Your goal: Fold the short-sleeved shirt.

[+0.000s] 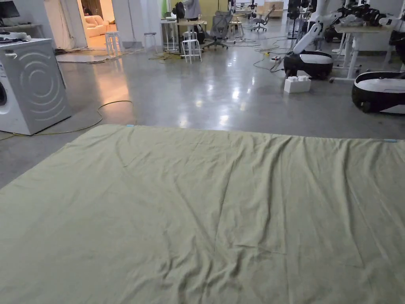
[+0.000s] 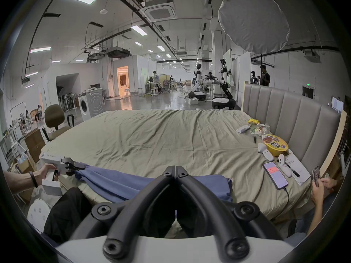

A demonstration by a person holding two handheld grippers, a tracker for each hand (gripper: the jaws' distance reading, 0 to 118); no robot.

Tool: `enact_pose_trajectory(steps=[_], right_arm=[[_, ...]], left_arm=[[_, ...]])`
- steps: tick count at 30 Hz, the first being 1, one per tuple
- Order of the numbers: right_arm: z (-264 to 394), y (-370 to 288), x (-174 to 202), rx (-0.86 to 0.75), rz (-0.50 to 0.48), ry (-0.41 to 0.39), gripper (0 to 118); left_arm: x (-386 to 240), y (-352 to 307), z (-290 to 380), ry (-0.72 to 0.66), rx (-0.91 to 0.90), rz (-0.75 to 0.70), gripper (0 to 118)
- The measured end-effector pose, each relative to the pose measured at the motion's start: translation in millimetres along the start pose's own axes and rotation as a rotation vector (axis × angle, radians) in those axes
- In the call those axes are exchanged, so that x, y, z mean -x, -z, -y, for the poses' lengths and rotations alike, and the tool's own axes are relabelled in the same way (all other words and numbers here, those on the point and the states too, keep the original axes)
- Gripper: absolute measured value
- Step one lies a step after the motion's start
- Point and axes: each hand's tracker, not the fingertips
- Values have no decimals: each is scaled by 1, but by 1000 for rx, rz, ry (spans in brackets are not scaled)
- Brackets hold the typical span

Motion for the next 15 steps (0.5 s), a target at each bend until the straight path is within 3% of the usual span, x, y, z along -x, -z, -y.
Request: enact_pose_trajectory(steps=[3,11,15], right_arm=[[1,-2,-4,3,5,9,0],[10,6,-18,5,-11,103,0],[15,11,-23,3,-23,158,0]], left_arm=[[-7,-24,-10,-3,-83,43,12],[-54,-118,-56,329,-243,-180,12],[-99,-115,-28,432,-249,-126,12]])
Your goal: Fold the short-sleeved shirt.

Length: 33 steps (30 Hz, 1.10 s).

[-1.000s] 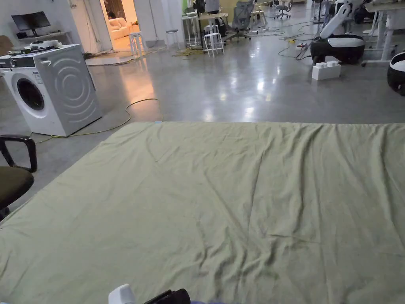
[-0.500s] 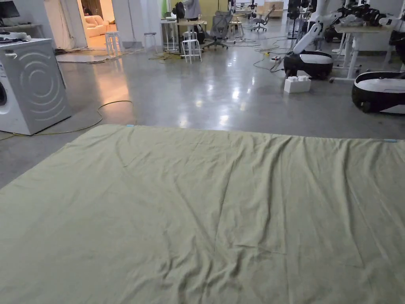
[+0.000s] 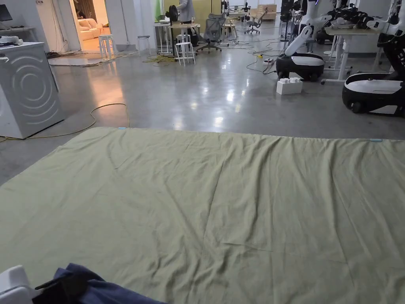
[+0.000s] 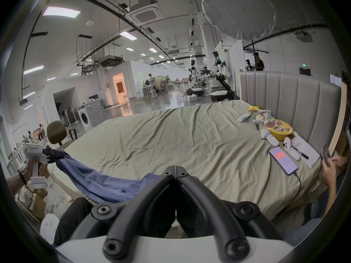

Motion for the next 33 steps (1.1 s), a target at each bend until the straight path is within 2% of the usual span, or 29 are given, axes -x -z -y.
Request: enact_pose_trajectory(steps=[3,6,8,11,12,13,14,15,16,19,22,23,24,26,27,28,29,31,33], right_arm=[[-4,-3,2,4,25,35,0],[-5,-13,-1,-5,40,31,0],[-5,-22,-3,-1,67,2,0],[-1,-35,-10,12,89,-4,0],[2,-40,-14,22,90,9,0],[7,-44,-18,33,96,32,0],[11,-47,-22,43,104,56,0],[16,-49,-27,63,117,81,0],[21,-50,-32,80,134,100,0],[31,-50,-44,109,163,133,0],[32,-51,-50,98,146,166,0],[31,-51,-49,91,143,168,0],[30,-50,-48,86,137,169,0],[27,-45,-46,79,127,172,0],[25,-43,-45,78,116,174,0],[24,-42,-42,76,108,171,0],[23,-42,-39,73,104,165,0],[21,-42,-33,69,101,142,0],[19,-42,-28,76,99,129,0]], left_arm=[[-62,20,34,148,-8,40,12],[-123,56,81,122,122,198,12],[-137,95,110,135,221,199,12],[-171,139,158,294,336,144,15],[-177,151,171,326,357,114,22],[-179,158,179,315,402,116,36],[-180,163,185,309,436,154,60],[-183,162,188,300,477,198,75],[-185,158,186,302,461,245,83],[-185,140,163,292,370,298,85],[-161,121,131,196,251,243,84],[-156,116,126,146,225,218,80],[-146,116,122,102,214,198,71],[-132,127,123,87,279,211,36],[-134,136,133,101,328,216,28],[-137,144,144,154,360,176,28],[-139,150,154,177,391,160,12],[-149,169,185,164,528,212,12],[-154,177,205,204,548,188,9]])
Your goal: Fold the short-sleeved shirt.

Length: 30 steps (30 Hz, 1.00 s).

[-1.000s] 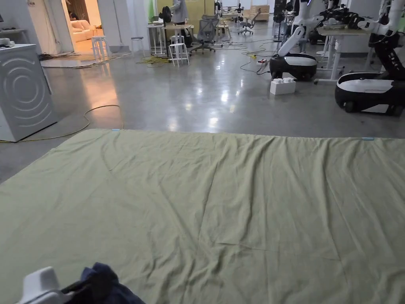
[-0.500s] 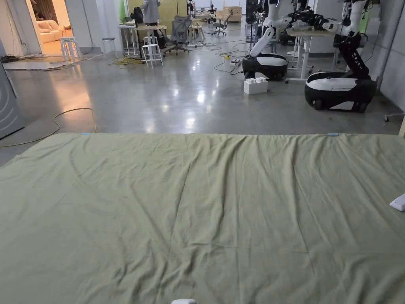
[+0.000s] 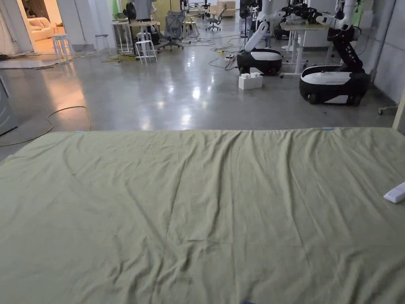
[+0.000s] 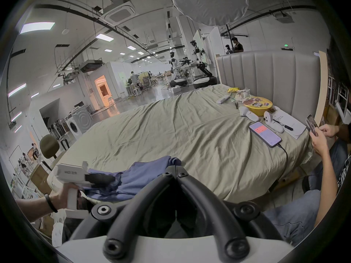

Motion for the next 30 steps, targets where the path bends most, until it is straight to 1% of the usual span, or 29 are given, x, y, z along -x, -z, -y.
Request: enact_pose_trajectory(steps=[1,3,5,6,7,8,9,10,11,13,15,17,18,20,21,23,24,25,26,27,30], right_arm=[[0,-1,2,5,-6,-5,0],[0,-1,6,14,-18,-15,0],[0,3,8,28,-30,-17,0],[0,6,10,30,-32,-19,0],[-1,7,13,31,-36,-22,0],[-2,8,15,29,-41,-24,0],[-2,9,16,25,-52,-23,0],[-3,11,17,25,-65,-20,0],[-3,13,18,26,-79,-20,0],[-2,17,22,42,-104,-32,0],[0,20,25,53,-121,-48,0],[3,21,28,64,-126,-62,0],[4,21,29,68,-127,-64,0],[5,23,30,82,-137,-63,0],[5,23,31,84,-139,-65,0],[4,23,33,92,-139,-69,0],[3,22,34,93,-139,-72,0],[3,21,34,87,-140,-76,0],[3,21,34,84,-140,-75,0],[2,20,34,82,-142,-71,0],[2,18,33,79,-138,-64,0]], left_arm=[[-4,-6,0,30,-51,-22,9],[-8,-12,-6,21,-52,-20,9],[-4,-24,-10,41,-53,6,9],[0,-39,-13,41,-102,27,9],[7,-55,-14,22,-168,39,13],[14,-67,-16,7,-201,48,32],[27,-83,-18,-20,-240,50,56],[42,-96,-20,-56,-257,42,77],[55,-106,-20,-86,-259,39,85],[89,-125,-18,-189,-280,59,85],[116,-136,-12,-342,-304,24,85],[138,-142,-3,-476,-323,48,85],[147,-137,2,-514,-322,85,85],[154,-128,9,-556,-314,104,84],[157,-119,11,-558,-289,114,79],[154,-106,15,-573,-297,179,59],[152,-102,14,-579,-298,200,53],[148,-95,12,-577,-284,173,53],[145,-89,10,-567,-261,116,30],[143,-83,9,-561,-249,90,20],[144,-97,5,-591,-289,147,16]])
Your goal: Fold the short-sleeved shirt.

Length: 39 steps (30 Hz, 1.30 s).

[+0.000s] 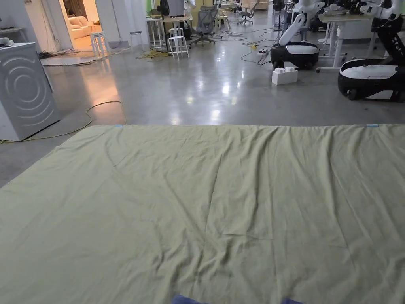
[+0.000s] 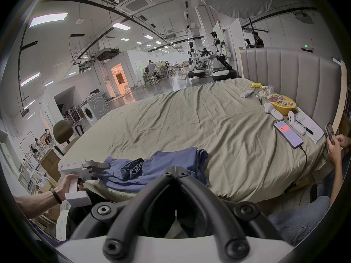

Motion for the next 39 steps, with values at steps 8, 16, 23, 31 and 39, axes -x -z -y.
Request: enact_pose_trajectory(steps=[8,16,23,31,39], right_arm=[[7,4,-10,18,7,5,0],[6,4,-6,-5,15,0,0],[4,-20,-14,-39,69,-22,0],[13,-27,-31,-11,108,-21,0],[9,-30,-28,-26,64,38,0]], left_arm=[[-36,-89,-46,304,-127,-87,15],[-145,-15,53,545,19,59,15],[-182,112,147,660,232,-74,15],[-199,74,131,705,173,-8,73],[-178,93,128,540,186,-23,6]])
